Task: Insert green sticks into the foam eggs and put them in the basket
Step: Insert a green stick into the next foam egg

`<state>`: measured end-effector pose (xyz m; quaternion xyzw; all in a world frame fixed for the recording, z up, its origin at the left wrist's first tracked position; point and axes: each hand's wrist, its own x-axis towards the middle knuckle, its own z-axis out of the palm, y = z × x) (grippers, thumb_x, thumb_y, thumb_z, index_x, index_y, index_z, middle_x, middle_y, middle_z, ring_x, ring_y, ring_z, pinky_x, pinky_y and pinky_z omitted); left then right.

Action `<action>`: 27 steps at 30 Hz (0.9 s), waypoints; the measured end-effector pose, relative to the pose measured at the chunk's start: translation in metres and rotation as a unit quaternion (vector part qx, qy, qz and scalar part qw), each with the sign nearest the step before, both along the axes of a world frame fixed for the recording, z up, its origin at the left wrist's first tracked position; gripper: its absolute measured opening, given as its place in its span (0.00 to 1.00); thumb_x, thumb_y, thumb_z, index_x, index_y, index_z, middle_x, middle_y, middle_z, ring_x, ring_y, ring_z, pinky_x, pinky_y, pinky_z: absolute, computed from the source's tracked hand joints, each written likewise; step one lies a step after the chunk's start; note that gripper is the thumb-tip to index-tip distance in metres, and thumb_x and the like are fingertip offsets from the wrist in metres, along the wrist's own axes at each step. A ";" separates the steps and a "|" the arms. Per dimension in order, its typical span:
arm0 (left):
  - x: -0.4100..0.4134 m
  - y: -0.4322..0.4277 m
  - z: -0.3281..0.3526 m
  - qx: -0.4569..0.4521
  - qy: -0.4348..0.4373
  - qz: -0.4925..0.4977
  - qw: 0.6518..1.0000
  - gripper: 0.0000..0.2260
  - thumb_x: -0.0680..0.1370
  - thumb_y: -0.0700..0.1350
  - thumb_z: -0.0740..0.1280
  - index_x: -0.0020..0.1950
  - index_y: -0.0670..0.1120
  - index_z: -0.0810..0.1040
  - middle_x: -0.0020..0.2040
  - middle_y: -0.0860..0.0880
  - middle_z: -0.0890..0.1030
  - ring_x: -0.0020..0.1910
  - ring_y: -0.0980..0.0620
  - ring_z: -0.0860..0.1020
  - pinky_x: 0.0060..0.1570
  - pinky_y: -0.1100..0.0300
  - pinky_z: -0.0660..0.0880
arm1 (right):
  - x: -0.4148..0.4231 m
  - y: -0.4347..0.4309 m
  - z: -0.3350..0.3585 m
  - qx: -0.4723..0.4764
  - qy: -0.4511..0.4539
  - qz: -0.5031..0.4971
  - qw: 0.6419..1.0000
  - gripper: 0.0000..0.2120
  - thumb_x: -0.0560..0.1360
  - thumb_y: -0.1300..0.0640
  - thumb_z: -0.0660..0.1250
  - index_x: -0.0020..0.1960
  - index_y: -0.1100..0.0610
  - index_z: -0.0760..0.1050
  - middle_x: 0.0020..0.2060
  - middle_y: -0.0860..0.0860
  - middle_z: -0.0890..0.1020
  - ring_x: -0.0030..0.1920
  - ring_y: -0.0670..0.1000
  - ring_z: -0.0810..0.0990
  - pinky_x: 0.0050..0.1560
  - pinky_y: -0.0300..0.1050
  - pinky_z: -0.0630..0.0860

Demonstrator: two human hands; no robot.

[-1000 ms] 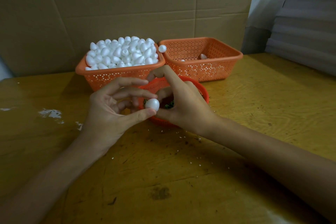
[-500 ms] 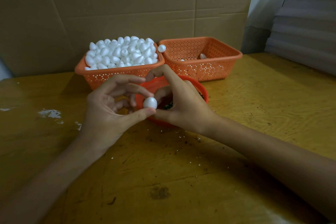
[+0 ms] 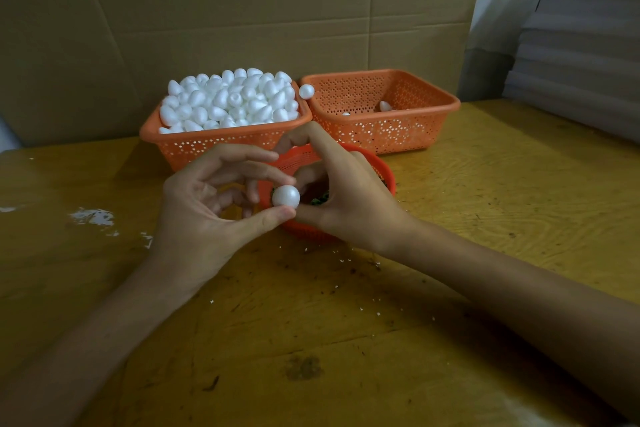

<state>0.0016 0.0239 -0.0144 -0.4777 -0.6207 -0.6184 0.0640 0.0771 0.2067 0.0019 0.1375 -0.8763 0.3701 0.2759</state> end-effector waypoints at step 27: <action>-0.006 -0.003 -0.001 0.059 -0.067 0.037 0.995 0.17 0.70 0.39 0.80 0.56 0.48 0.82 0.53 0.44 0.86 0.46 0.43 0.87 0.32 0.58 0.82 | 0.001 0.002 0.000 -0.039 -0.010 0.015 0.999 0.25 0.71 0.61 0.81 0.60 0.58 0.70 0.40 0.46 0.88 0.42 0.44 0.87 0.48 0.54 0.82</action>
